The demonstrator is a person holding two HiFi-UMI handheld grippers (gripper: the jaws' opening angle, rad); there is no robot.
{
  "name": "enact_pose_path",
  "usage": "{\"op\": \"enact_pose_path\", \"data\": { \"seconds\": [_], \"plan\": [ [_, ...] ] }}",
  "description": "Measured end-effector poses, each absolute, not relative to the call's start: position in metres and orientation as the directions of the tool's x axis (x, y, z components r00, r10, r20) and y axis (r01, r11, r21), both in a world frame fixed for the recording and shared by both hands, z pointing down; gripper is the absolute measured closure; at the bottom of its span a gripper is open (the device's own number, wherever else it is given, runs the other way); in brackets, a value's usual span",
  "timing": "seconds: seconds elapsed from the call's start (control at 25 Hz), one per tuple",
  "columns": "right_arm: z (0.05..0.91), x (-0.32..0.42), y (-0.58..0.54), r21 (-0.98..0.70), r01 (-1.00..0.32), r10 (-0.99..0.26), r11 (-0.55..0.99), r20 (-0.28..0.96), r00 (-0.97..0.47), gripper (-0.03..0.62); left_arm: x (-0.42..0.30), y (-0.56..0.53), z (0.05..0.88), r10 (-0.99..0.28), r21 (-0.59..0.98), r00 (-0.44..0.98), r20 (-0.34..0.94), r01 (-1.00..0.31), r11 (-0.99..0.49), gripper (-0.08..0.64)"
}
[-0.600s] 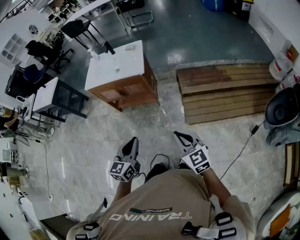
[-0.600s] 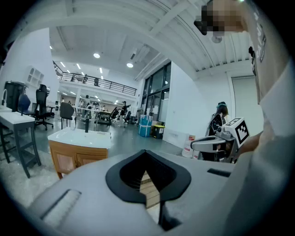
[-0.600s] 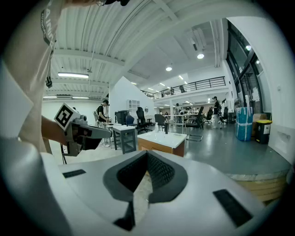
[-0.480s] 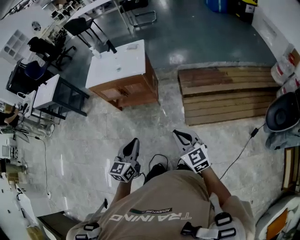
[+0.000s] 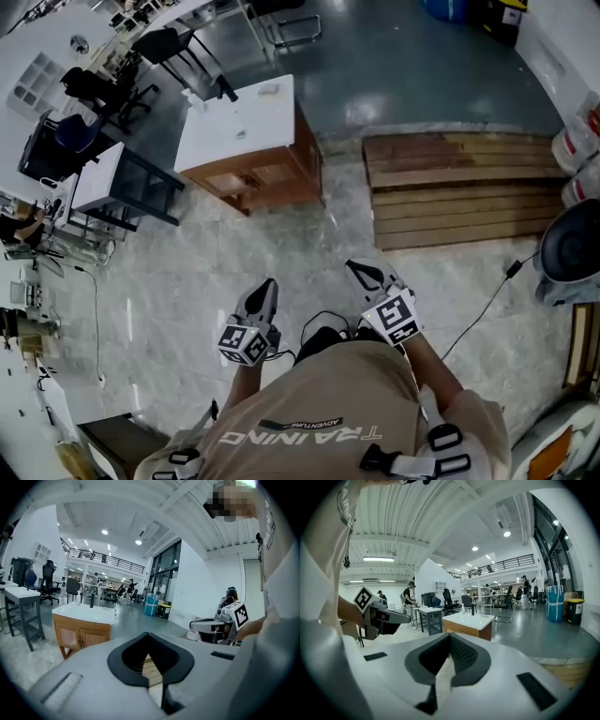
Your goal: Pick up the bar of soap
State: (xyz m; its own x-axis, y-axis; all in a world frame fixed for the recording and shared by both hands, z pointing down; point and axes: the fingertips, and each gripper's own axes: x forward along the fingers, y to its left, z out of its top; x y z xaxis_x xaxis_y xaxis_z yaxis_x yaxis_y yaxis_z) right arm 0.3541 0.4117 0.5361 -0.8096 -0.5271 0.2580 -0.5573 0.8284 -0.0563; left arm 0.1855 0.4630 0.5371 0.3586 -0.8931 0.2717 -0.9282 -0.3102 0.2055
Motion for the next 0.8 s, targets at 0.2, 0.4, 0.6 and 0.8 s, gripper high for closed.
{"op": "enact_pose_path", "data": {
  "seconds": [0.2, 0.4, 0.6, 0.8],
  "plan": [
    [0.542, 0.353, 0.413, -0.092, -0.546, -0.509, 0.833, 0.263, -0.820, 0.589, 0.184, 0.465, 0.540, -0.893, 0.219, 0.354, 0.279, -0.929, -0.299, 0.568],
    [0.552, 0.351, 0.410, -0.095, -0.538, -0.495, 0.838, 0.284, -0.821, 0.589, 0.187, 0.463, 0.556, -0.885, 0.252, 0.363, 0.292, -0.922, -0.295, 0.568],
    [0.559, 0.349, 0.416, -0.099, -0.528, -0.474, 0.843, 0.325, -0.818, 0.588, 0.186, 0.460, 0.560, -0.882, 0.278, 0.374, 0.286, -0.914, -0.297, 0.568],
    [0.563, 0.332, 0.397, -0.081, -0.531, -0.475, 0.844, 0.347, -0.809, 0.589, 0.173, 0.441, 0.569, -0.876, 0.301, 0.390, 0.285, -0.904, -0.305, 0.568]
  ]
}}
